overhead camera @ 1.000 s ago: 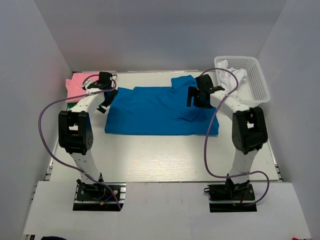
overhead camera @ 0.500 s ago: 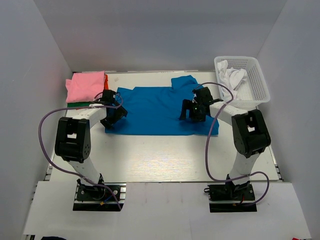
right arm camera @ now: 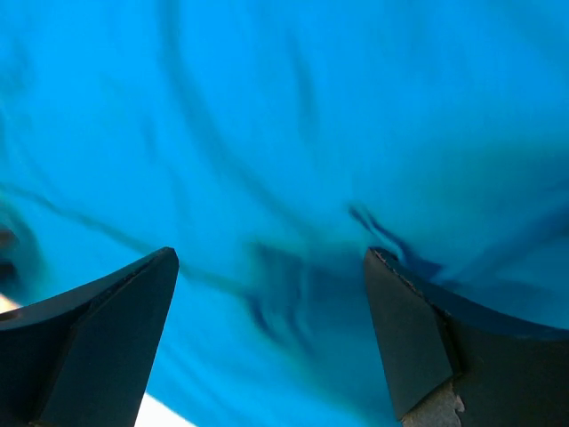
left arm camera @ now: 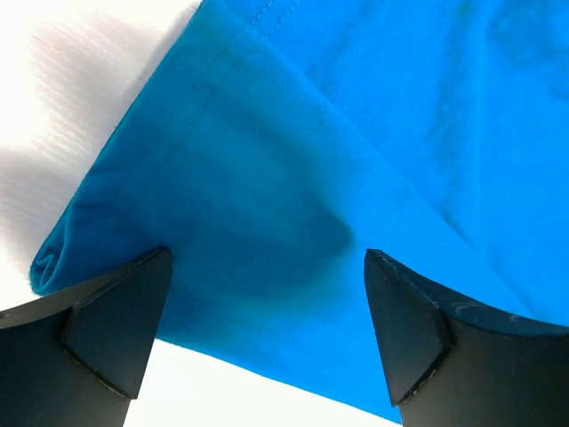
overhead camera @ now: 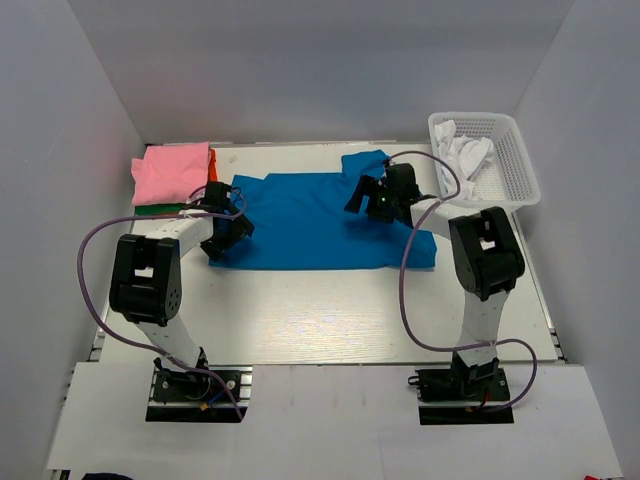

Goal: Fold and stack the t-shirts
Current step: Fold the flattened tshirt in 1/3 of the way

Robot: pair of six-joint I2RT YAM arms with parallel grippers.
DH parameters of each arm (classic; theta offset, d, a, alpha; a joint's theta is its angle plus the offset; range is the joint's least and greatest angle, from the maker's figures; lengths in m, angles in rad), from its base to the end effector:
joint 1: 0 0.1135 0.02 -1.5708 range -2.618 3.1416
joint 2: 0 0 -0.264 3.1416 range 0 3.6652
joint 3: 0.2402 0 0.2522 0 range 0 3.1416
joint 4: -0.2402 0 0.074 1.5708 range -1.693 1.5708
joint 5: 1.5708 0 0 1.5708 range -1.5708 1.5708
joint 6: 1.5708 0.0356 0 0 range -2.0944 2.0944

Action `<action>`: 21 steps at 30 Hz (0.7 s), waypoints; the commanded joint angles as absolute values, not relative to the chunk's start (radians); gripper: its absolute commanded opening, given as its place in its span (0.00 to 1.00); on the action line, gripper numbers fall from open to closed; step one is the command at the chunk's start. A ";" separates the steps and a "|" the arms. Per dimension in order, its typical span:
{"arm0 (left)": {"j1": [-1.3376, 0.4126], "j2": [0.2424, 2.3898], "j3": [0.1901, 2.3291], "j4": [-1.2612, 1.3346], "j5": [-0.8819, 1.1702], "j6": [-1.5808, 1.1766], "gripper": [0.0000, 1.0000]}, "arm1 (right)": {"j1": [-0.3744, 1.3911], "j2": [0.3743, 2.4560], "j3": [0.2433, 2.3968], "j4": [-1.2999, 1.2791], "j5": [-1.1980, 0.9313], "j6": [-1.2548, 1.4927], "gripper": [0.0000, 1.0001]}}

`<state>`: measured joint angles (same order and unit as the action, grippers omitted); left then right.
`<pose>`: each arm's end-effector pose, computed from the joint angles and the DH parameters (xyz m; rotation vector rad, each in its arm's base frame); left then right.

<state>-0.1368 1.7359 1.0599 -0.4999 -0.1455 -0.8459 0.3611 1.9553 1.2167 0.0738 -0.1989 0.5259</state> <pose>0.3316 -0.0404 0.1666 -0.9832 2.5416 -0.0821 0.3963 0.1572 0.1705 0.0784 2.3133 0.6912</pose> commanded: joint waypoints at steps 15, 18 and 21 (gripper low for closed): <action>-0.137 1.669 1.075 -0.523 -0.187 -0.824 1.00 | 0.359 1.731 1.041 -0.100 0.109 0.532 0.90; -0.137 1.678 1.054 -0.523 -0.166 -0.824 1.00 | 0.354 1.720 0.952 -0.127 0.072 0.570 0.90; -0.137 1.678 0.987 -0.523 -0.143 -0.824 1.00 | 0.351 1.697 0.881 -0.143 0.032 0.592 0.90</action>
